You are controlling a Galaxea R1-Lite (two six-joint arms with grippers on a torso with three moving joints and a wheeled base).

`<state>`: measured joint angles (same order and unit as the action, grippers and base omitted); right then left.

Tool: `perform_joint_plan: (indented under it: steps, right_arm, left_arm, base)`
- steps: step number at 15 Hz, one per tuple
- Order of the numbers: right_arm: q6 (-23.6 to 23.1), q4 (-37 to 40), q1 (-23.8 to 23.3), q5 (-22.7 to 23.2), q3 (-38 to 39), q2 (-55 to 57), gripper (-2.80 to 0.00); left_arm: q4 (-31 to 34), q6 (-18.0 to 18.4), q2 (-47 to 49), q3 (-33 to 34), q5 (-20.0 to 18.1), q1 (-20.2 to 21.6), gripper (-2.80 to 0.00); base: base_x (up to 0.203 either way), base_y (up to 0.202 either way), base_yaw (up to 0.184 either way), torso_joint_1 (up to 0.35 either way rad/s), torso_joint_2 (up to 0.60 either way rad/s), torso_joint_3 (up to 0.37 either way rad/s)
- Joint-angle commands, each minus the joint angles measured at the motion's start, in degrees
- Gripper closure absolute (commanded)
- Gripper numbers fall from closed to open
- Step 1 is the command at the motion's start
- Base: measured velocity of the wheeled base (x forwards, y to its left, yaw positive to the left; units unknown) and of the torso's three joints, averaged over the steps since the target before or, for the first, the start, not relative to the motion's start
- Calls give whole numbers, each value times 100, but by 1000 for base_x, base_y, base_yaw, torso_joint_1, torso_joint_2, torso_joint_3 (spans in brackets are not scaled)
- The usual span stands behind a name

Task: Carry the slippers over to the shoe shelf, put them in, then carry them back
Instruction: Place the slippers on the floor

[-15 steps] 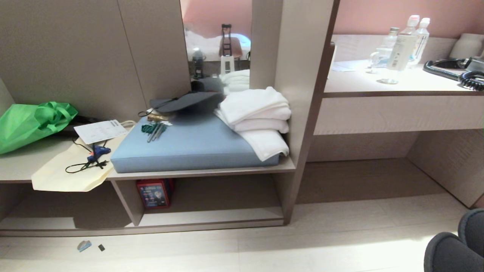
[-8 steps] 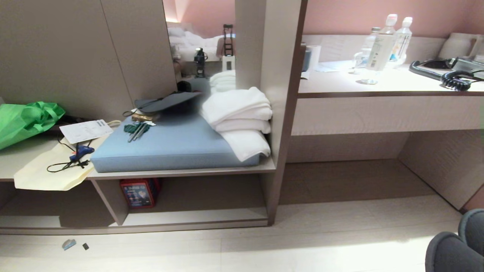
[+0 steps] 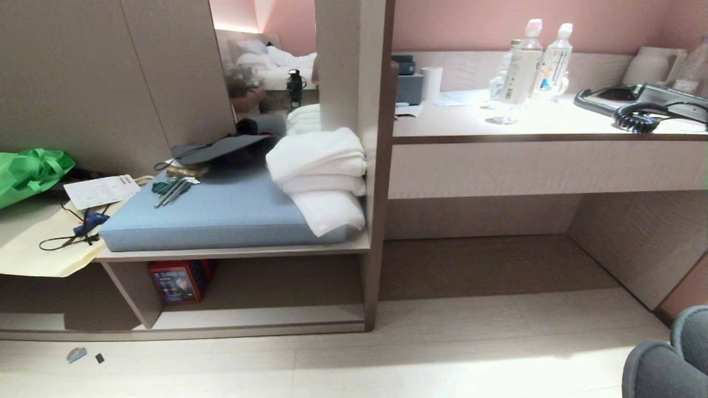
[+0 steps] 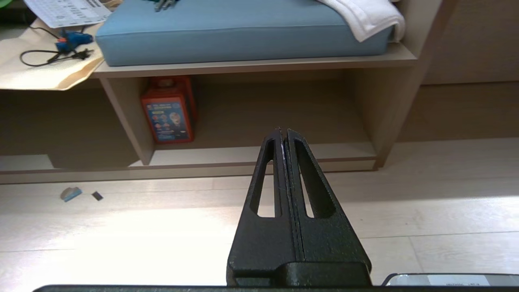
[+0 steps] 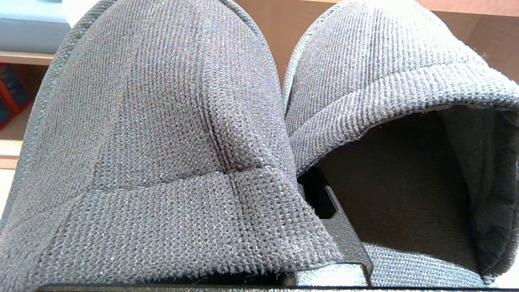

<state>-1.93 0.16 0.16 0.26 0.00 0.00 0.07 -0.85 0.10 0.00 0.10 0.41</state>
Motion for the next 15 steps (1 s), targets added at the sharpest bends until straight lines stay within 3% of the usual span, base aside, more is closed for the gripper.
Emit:
perform_joint_plan:
  steps: [1, 15]
  right_arm:
    - [-53, 1, 2, 9, 9, 9, 0]
    - [-106, 1, 2, 9, 6, 9, 0]
  left_arm:
    - [1, -3, -1, 0, -1, 2, 0]
    - [1, -3, -1, 0, 2, 2, 0]
  base:
    - [0, -200, 2, -1, 5, 7]
    - [0, -195, 2, 2, 3, 3]
